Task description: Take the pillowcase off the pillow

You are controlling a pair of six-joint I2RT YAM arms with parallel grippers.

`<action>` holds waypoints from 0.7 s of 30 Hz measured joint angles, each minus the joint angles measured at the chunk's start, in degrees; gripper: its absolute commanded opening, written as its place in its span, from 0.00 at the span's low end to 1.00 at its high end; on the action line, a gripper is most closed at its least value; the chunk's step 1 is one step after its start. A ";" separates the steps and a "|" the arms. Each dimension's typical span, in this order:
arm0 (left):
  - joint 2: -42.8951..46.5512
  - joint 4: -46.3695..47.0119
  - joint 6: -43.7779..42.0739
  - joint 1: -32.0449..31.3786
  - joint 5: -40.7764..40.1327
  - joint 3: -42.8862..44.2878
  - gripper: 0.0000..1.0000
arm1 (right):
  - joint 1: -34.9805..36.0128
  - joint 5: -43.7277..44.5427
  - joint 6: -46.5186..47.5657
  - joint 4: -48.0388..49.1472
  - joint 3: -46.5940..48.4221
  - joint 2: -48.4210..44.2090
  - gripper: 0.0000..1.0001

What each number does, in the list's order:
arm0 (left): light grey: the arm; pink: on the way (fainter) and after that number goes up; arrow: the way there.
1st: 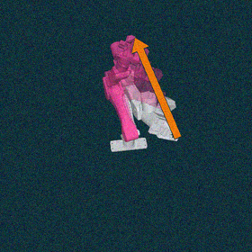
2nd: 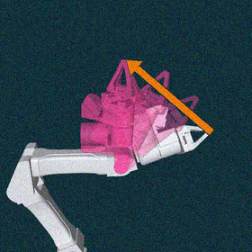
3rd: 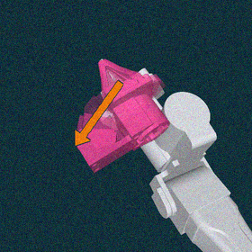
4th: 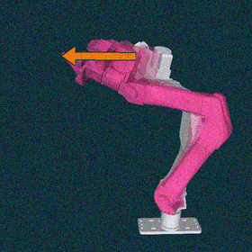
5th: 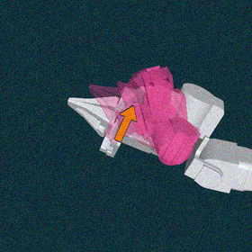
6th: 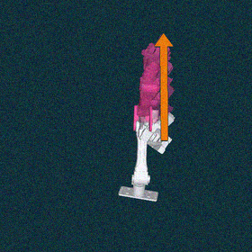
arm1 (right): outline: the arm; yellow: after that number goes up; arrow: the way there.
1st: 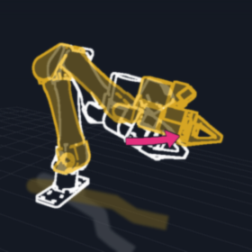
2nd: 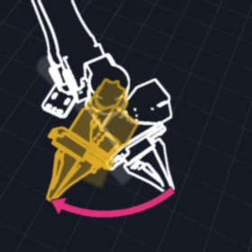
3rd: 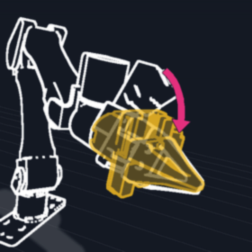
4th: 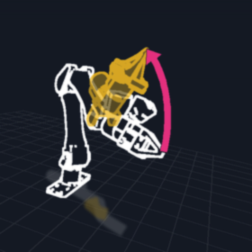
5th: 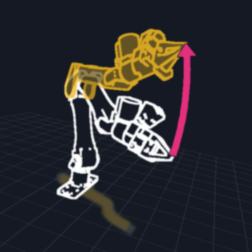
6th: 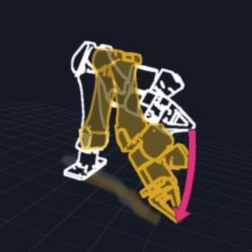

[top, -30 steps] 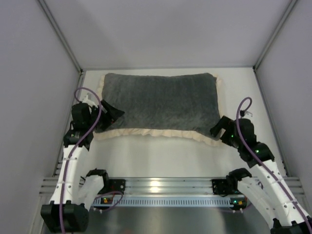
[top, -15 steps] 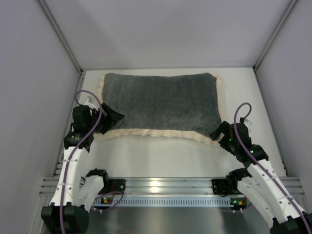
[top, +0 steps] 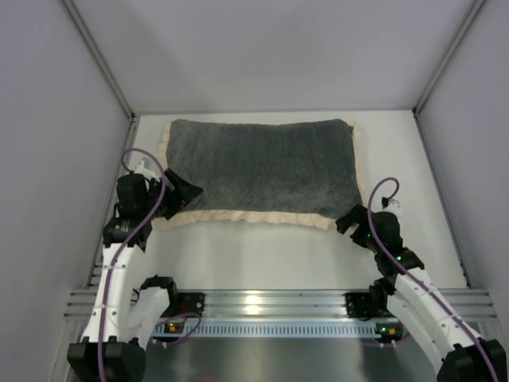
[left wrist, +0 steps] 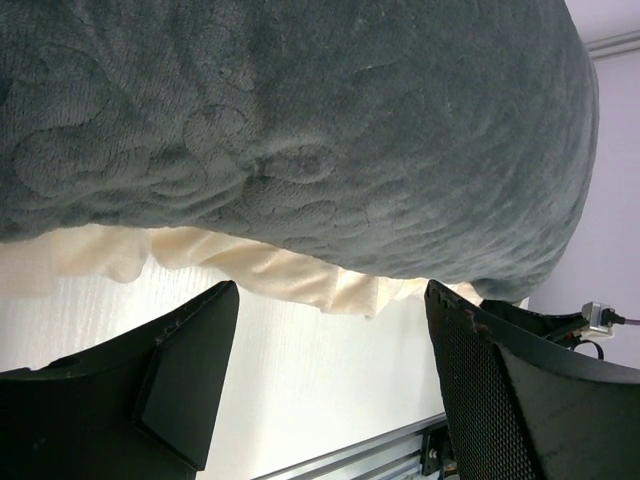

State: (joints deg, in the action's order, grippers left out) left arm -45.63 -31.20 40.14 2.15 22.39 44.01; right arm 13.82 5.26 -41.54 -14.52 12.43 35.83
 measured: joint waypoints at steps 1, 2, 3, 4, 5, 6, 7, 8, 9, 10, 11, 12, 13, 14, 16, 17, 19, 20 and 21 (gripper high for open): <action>0.44 -0.04 -0.04 0.00 0.09 0.00 0.79 | -0.04 -0.68 0.57 1.55 -1.09 -1.90 0.97; 1.01 -0.09 -0.04 0.00 0.24 0.00 0.80 | -0.09 -1.33 1.05 2.78 -1.90 -3.61 0.97; 1.42 -0.13 -0.04 0.00 0.24 -0.02 0.80 | -0.11 -1.73 1.38 3.72 -2.29 -4.94 0.97; 1.95 -0.31 -0.02 0.00 0.22 -0.02 0.82 | -0.13 -2.29 1.70 4.66 -2.49 -6.23 0.96; 2.56 -0.50 -0.02 0.00 0.04 -0.02 0.83 | -0.15 -2.62 2.03 5.68 -2.62 -6.95 0.94; 3.19 -0.90 0.00 0.00 -0.66 -0.02 0.84 | -0.17 -3.06 2.47 6.91 -2.62 -7.41 0.90; 3.80 -1.51 0.15 0.00 -1.51 -0.02 0.85 | -0.24 -3.37 2.89 8.44 -2.60 -7.26 0.88; 4.68 -2.75 0.26 0.00 -3.10 -0.02 0.86 | -0.31 -3.74 3.39 9.75 -2.60 -6.58 0.79; 5.35 -3.93 0.33 0.00 -4.72 0.00 0.90 | -0.52 -4.22 3.85 10.58 -2.60 -5.66 0.76; 5.88 -4.94 0.44 0.00 -6.10 0.04 0.92 | -0.66 -4.61 4.07 11.28 -2.60 -4.83 0.64; 6.58 -6.25 0.57 0.00 -8.15 0.20 0.93 | -0.92 -5.22 4.52 12.09 -2.60 -3.45 0.51; 7.21 -7.85 0.68 0.00 -10.58 0.44 0.99 | -1.14 -5.60 4.79 12.72 -2.58 -2.43 0.36; 7.45 -9.11 0.72 0.00 -12.33 0.74 0.99 | -1.51 -6.08 5.07 13.38 -2.56 -1.14 0.08; 7.48 -10.80 1.20 0.00 -14.58 1.33 0.99 | -1.88 -6.60 4.90 13.86 -2.54 -0.15 0.00; 7.06 -14.12 2.23 0.00 -19.56 2.56 0.99 | -2.67 -7.82 4.48 14.71 -1.90 2.51 0.00; 6.40 -15.52 2.89 0.00 -21.35 3.02 0.99 | -2.93 -8.28 4.35 14.97 -1.44 3.63 0.00; 4.83 -17.31 3.93 0.00 -23.54 3.13 0.99 | -3.30 -8.98 4.22 15.37 -0.68 4.70 0.00; 3.82 -18.36 4.52 0.00 -24.22 3.13 0.99 | -3.45 -9.42 4.04 15.47 -0.35 4.74 0.00; 2.97 -19.17 5.18 0.00 -24.98 3.04 0.99 | -3.50 -9.70 4.00 15.69 -0.17 4.72 0.00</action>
State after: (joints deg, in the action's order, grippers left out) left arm -42.65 -50.37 45.32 2.15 -2.59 47.05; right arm 10.33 -4.45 -37.54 1.17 12.25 40.56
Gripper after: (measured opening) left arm 0.987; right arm 0.041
